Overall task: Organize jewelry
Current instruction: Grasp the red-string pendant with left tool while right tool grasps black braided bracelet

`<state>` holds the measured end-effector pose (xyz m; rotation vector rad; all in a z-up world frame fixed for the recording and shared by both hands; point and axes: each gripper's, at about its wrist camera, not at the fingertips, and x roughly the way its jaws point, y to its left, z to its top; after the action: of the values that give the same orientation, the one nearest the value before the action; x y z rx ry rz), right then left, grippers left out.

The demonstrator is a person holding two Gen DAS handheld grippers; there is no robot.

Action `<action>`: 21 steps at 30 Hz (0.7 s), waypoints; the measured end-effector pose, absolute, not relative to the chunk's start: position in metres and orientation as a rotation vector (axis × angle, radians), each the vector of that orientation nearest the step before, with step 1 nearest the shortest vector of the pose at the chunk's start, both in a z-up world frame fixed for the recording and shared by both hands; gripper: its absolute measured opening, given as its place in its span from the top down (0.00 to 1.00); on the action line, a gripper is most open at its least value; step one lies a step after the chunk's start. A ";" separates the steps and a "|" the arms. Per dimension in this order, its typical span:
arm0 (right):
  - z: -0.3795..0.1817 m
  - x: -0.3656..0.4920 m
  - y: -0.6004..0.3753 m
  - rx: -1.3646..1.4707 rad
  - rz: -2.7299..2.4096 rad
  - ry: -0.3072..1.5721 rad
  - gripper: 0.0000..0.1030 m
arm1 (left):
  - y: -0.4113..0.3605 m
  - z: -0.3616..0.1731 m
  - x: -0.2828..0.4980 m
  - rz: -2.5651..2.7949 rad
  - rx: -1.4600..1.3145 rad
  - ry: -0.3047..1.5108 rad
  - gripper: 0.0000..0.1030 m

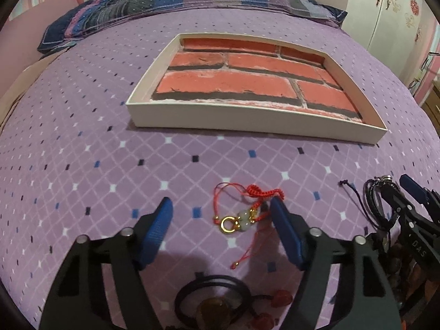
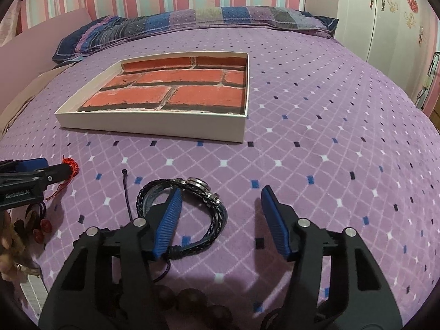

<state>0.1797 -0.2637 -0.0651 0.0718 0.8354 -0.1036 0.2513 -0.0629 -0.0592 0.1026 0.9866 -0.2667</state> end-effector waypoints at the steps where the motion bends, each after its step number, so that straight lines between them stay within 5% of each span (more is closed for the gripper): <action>1: -0.065 0.180 -0.263 0.070 -0.101 0.833 0.43 | -0.063 -0.059 0.252 -0.272 0.101 0.984 0.33; 16: -0.069 0.188 -0.252 0.047 -0.065 0.834 0.78 | -0.071 -0.063 0.263 -0.333 0.092 0.974 0.71; 21: -0.069 0.188 -0.252 0.060 -0.053 0.833 0.82 | -0.070 -0.063 0.267 -0.352 0.069 0.975 0.82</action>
<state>0.1883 -0.2523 -0.0695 0.0598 0.8333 -0.0530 0.2667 -0.0698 -0.0632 0.0691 0.9747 -0.3519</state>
